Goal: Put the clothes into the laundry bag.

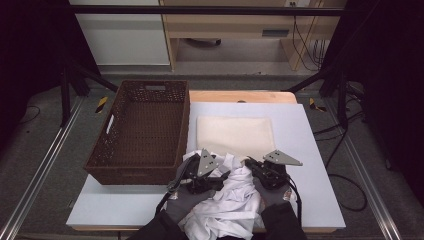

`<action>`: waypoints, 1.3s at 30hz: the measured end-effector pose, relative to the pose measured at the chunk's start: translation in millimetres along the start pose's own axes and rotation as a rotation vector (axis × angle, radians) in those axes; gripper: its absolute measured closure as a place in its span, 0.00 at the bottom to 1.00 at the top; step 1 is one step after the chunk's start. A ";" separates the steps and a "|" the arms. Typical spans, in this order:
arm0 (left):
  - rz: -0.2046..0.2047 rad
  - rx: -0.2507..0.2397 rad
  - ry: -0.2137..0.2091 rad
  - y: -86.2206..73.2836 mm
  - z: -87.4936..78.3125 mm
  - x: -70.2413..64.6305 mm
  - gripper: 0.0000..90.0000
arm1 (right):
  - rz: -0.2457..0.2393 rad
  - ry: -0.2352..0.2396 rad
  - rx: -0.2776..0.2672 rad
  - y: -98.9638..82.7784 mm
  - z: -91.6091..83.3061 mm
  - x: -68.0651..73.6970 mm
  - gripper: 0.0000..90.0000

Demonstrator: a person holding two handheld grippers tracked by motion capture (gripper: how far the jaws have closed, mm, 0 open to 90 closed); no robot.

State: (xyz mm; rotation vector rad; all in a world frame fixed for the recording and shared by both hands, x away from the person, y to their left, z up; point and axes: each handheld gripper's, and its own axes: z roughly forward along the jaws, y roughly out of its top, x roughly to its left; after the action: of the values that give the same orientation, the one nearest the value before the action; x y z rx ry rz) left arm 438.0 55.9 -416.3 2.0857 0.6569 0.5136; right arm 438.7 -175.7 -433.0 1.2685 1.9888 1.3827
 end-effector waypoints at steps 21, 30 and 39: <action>0.057 0.095 -0.176 -11.2 33.8 -40.1 0.96 | -0.004 0.004 -0.004 0.5 1.7 2.7 0.97; 0.042 0.139 -0.120 -9.9 53.9 -36.9 0.86 | -0.015 0.013 -0.016 3.0 -1.4 5.7 0.97; 0.026 -0.041 -0.053 -0.4 -13.4 -14.5 0.46 | -0.009 0.006 -0.012 2.1 -2.6 2.2 0.97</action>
State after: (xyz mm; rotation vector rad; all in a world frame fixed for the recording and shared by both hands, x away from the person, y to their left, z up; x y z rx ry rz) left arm 419.0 55.5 -411.1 2.0647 0.5840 0.4806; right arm 436.6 -175.0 -429.7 1.2495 1.9846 1.3944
